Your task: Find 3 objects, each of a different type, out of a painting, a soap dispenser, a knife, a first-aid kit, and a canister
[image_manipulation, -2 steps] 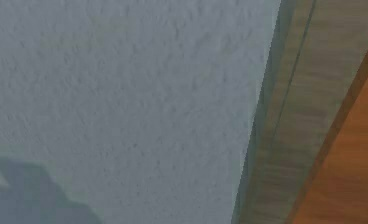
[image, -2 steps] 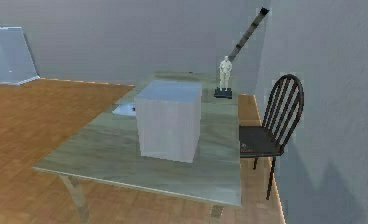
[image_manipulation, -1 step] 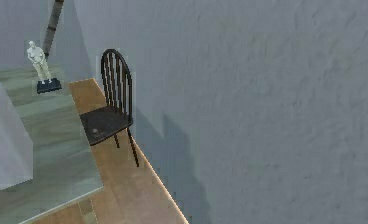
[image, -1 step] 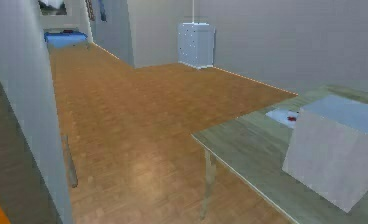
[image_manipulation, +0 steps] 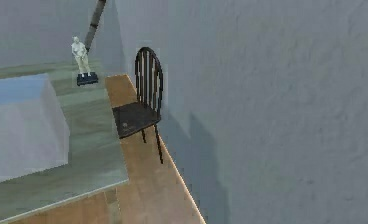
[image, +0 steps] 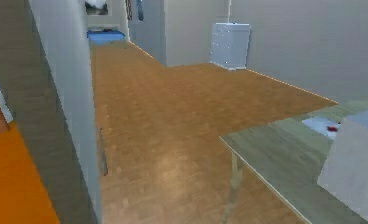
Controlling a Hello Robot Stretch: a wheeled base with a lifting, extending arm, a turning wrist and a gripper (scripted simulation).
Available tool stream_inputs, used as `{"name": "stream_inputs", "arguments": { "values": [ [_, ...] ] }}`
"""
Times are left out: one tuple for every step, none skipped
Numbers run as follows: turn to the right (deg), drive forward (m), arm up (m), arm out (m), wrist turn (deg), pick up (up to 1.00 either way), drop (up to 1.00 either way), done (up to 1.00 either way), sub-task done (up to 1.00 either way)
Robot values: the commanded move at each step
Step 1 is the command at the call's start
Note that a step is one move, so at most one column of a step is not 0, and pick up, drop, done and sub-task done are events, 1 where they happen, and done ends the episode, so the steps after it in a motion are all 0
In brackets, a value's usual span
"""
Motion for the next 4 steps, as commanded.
{"name": "stream_inputs", "arguments": {
  "values": [
    [0.0, 1.0, 0.0, 0.0, 0.0, 0.0, 0.0, 0.0, 0.0],
    [-21.0, 0.0, 0.0, 0.0, 0.0, 0.0, 0.0, 0.0, 0.0],
    [0.0, 0.05, 0.0, 0.0, 0.0, 0.0, 0.0, 0.0, 0.0],
    [36.0, 0.0, 0.0, 0.0, 0.0, 0.0, 0.0, 0.0, 0.0]
  ]
}}
